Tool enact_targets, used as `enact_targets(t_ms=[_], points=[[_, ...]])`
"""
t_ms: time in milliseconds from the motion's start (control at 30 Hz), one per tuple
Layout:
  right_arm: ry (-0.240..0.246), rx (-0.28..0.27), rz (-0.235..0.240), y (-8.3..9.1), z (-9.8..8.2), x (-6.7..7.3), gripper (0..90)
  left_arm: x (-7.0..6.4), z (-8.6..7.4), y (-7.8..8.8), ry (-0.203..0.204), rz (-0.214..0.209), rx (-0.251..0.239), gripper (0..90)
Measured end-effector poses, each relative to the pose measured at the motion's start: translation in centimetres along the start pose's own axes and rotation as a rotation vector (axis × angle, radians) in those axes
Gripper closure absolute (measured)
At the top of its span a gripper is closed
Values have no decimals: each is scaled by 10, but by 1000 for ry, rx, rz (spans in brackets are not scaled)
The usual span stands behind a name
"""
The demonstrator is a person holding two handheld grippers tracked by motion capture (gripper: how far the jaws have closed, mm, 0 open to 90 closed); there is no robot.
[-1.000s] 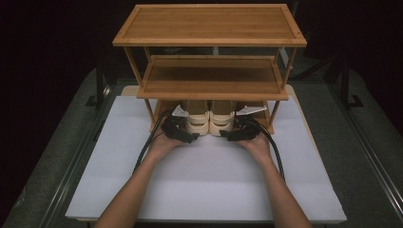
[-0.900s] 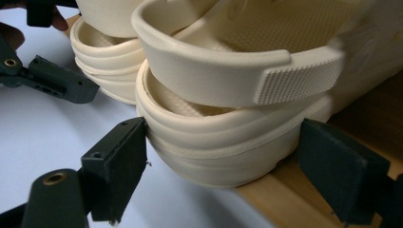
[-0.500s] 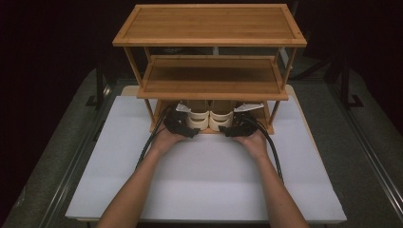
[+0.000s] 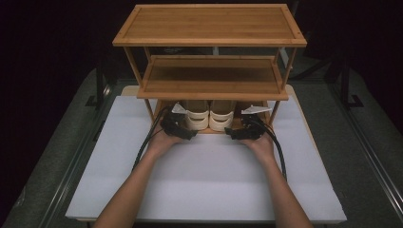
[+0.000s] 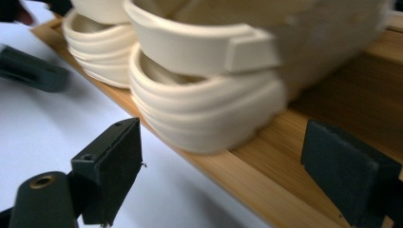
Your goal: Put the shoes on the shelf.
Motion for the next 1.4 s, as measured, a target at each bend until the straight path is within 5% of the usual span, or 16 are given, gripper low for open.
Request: enact_targets(t_ms=[167,733,1000,1400], points=[[-3,3,-20,19,-12,-5,102,-7,-7,18,-24,-5,4,80],[11,-26,-46,101,-58,-16,98,-21,-47,99,-1,25,-57,80],[-3,-20,-69,129,-88,-17,98,-24,-86,135,21,69,-60,80],[-23,24,-133,159,-128,-24,98,-33,-148,168,65,126,4,79]])
Point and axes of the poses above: each handheld gripper's, and its own axes: y roughly backward along the jaws, z roughly out of its top, x roughly to its left, the point moved 6 cm from there along -y, roughly forward along the jaws, and after that the axes turned 5 degrees about -y, right-handed, at the moved point
